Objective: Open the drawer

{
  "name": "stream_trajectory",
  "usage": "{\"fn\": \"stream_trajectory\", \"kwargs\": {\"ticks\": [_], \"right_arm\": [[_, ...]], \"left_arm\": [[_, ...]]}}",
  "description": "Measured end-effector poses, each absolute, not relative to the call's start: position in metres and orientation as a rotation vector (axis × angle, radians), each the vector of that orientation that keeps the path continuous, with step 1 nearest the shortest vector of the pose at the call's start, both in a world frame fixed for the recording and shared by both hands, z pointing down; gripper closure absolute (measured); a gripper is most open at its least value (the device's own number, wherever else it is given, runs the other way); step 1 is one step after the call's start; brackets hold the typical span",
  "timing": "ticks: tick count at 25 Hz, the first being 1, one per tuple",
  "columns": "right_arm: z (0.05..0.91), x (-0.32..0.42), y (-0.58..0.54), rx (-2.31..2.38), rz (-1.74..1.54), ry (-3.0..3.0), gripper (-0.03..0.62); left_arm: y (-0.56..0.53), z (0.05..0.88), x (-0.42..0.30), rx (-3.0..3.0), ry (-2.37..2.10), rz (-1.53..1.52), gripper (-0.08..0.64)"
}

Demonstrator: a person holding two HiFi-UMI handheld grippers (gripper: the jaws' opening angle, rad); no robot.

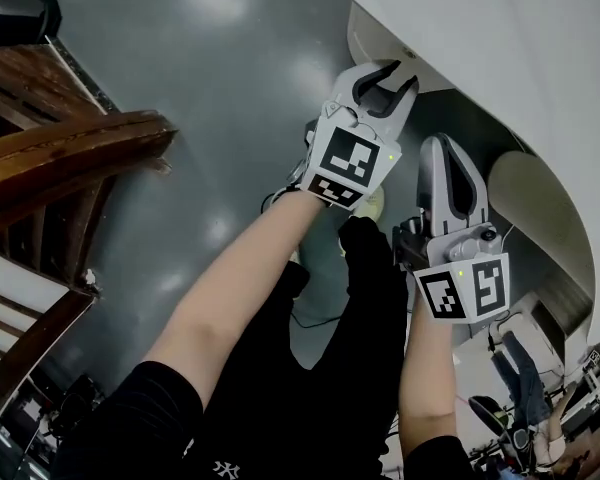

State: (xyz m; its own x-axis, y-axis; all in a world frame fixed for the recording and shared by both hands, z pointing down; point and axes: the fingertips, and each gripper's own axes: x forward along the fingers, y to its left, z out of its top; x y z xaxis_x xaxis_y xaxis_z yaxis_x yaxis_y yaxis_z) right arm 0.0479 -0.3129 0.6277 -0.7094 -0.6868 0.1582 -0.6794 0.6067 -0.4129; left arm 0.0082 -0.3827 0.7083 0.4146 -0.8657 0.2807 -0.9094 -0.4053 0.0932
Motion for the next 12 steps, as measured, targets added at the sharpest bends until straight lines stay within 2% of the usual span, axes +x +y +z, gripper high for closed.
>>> {"fn": "stream_trajectory", "kwargs": {"ticks": [12], "right_arm": [[0.65, 0.05, -0.334, -1.19, -0.712, 2.781, 0.577]], "left_arm": [[-0.422, 0.741, 0.006, 2.414, -1.629, 0.313, 0.42]]}}
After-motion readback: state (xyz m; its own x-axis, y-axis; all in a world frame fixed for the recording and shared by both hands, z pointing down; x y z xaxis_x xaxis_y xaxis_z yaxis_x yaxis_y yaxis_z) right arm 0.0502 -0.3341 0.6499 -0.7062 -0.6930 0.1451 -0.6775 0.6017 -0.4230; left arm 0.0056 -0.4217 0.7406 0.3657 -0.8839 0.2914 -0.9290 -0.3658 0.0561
